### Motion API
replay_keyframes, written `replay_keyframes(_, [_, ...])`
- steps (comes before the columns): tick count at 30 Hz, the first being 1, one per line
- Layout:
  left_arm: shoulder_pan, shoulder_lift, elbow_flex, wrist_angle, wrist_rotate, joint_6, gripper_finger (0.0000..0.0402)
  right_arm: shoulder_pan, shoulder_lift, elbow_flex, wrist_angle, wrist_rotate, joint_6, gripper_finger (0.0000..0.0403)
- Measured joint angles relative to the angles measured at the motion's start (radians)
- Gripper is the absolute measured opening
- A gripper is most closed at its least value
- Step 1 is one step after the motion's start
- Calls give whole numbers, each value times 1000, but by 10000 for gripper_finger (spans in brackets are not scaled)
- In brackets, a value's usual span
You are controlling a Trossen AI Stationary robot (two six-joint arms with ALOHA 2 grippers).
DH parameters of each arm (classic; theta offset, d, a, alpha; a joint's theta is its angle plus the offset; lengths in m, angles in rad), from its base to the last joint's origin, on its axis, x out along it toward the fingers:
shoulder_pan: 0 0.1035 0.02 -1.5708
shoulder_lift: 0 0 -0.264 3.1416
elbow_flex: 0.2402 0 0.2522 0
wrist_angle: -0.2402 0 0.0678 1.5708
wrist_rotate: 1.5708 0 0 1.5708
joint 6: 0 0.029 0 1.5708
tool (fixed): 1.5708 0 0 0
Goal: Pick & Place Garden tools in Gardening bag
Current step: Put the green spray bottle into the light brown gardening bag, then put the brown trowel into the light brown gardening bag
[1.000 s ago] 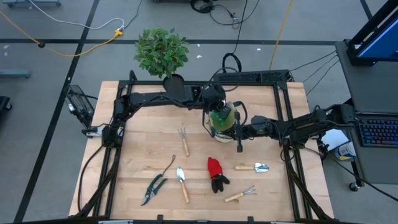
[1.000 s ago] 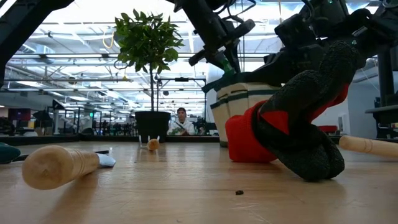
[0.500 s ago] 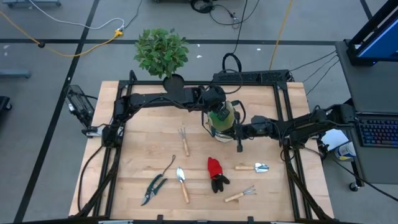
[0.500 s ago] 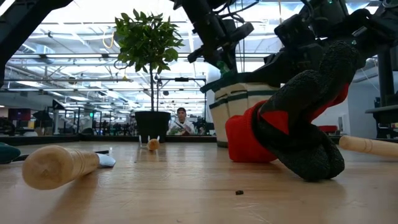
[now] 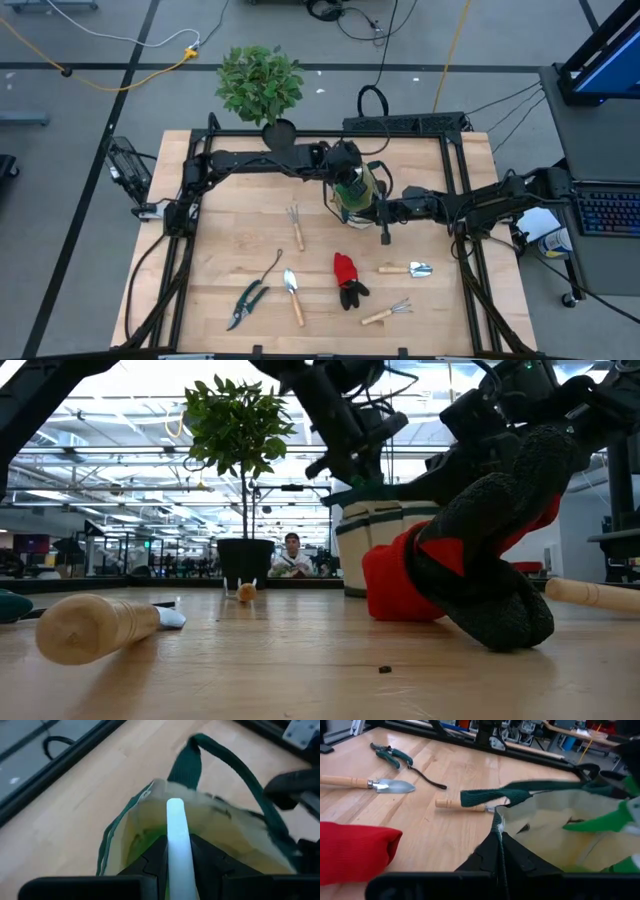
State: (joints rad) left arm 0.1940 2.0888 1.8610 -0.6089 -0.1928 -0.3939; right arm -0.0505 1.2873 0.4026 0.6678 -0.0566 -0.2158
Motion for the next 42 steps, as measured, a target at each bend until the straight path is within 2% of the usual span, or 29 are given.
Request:
replay_keyframes(5, [12, 0, -22, 37, 41, 6, 77, 0, 0, 0, -5, 0, 13, 2])
replay_keyframes(12, [6, -1, -22, 5, 7, 120, 77, 0, 1, 0, 15, 0, -8, 2])
replay_keyframes(19, [6, -1, -22, 2, 21, 185, 79, 1, 2, 0, 34, 1, -31, 2])
replay_keyframes(24, [19, -1, -22, -41, 14, 220, 111, 1, 2, 0, 29, 1, -35, 5])
replay_keyframes(32, [12, -8, -24, -103, -11, 290, 188, 1, 2, -1, 25, 1, -35, 74])
replay_keyframes(37, [-20, -77, -23, -100, -79, 324, 195, 1, 2, -1, 24, 1, -39, 109])
replay_keyframes(42, [-32, -151, -23, -124, -149, 348, 195, 1, 2, -1, 24, 0, -33, 125])
